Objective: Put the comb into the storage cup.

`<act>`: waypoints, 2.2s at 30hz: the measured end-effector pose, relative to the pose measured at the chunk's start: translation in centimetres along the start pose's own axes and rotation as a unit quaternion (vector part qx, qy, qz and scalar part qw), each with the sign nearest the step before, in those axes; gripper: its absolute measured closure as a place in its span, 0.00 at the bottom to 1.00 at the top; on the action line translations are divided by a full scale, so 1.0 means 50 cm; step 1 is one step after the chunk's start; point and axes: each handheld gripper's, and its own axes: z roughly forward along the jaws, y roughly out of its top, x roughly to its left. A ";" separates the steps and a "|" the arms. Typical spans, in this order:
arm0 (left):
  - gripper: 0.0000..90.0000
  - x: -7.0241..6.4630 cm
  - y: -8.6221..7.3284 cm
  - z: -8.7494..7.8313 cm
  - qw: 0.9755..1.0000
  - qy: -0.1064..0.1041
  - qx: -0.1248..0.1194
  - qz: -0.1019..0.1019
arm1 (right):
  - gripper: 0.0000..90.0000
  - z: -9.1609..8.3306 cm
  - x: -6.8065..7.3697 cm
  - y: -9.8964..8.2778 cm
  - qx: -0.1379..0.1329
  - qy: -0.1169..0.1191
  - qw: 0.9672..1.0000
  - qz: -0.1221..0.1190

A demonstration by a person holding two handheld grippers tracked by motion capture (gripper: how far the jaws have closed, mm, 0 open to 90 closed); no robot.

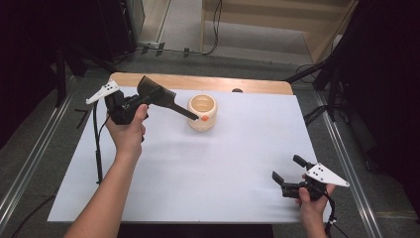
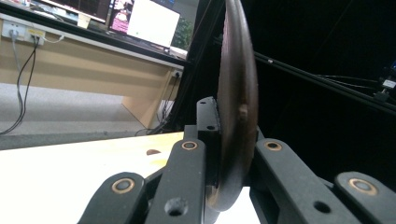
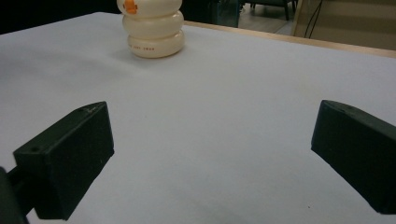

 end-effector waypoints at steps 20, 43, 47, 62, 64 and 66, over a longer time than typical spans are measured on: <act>0.96 0.015 0.024 0.017 1.000 0.014 -0.018 0.001 | 0.00 0.001 0.000 0.000 0.001 0.001 1.000 0.000; 0.95 0.052 0.030 0.053 0.999 0.042 -0.022 -0.013 | 0.00 0.002 0.000 -0.001 0.001 0.003 1.000 -0.002; 0.95 0.056 0.027 0.061 0.999 0.046 -0.022 -0.011 | 0.00 0.003 -0.001 -0.001 0.000 0.005 1.000 -0.005; 0.95 0.060 0.006 0.101 0.998 0.057 -0.013 -0.005 | 0.00 0.003 -0.001 -0.001 0.001 0.005 1.000 -0.003; 0.95 0.062 0.003 0.105 0.998 0.058 -0.014 -0.007 | 0.00 0.003 -0.001 -0.002 0.001 0.005 1.000 -0.002; 0.95 0.063 0.001 0.108 0.998 0.058 -0.014 -0.009 | 0.00 0.003 -0.001 -0.002 0.001 0.005 1.000 -0.002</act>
